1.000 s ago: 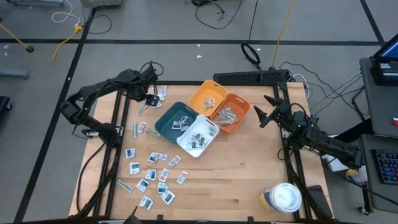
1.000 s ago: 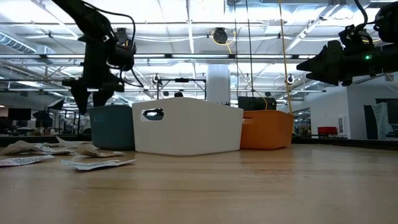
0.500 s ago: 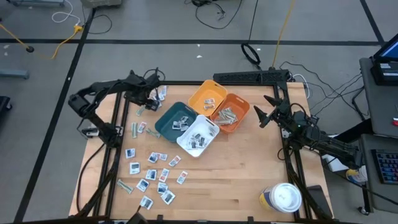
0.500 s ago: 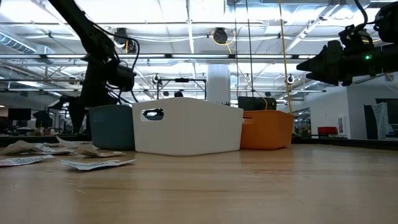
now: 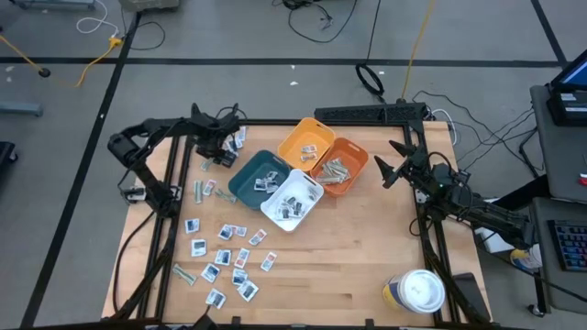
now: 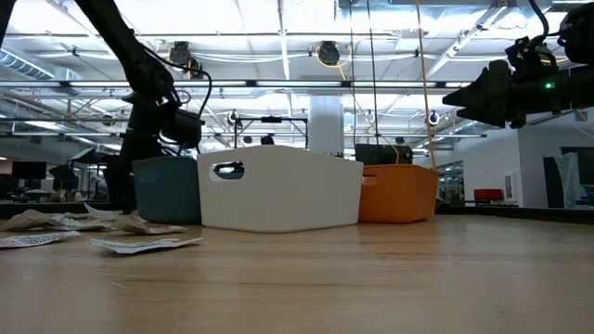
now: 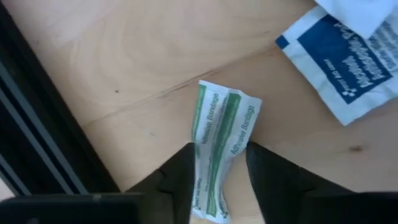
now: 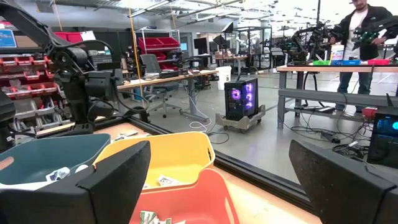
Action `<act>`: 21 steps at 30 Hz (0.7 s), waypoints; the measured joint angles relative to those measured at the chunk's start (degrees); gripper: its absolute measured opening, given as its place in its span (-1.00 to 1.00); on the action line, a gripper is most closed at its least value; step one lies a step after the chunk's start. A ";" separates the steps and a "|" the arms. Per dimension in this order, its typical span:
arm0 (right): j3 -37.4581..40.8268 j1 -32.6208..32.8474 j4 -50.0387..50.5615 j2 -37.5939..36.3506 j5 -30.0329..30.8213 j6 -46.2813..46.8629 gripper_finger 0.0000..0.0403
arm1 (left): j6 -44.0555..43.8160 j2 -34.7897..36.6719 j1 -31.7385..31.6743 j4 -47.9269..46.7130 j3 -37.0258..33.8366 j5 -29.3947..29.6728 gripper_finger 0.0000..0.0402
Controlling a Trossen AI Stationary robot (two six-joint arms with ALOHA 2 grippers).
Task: Pick & Place First Aid Supplies
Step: Put the green bandage pack into the orange bin
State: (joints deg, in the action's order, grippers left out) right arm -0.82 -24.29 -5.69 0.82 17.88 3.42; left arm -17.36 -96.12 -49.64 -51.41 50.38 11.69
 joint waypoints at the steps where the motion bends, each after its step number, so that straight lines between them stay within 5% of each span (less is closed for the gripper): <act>1: 0.01 0.01 0.00 0.00 0.01 0.01 0.87 | 0.39 0.00 0.34 0.04 -0.08 -0.05 -0.34; 10: 0.01 0.02 0.00 0.00 -0.01 0.00 0.87 | 1.99 -0.09 0.71 0.98 -0.24 -1.89 -0.94; 21: 0.02 0.00 0.00 0.00 0.01 0.00 0.87 | -0.59 5.87 0.65 -0.04 -0.51 -6.23 -0.99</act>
State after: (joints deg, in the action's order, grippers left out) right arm -0.80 -24.29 -5.69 0.82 17.89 3.42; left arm -17.96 -90.25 -48.98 -51.46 49.87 5.46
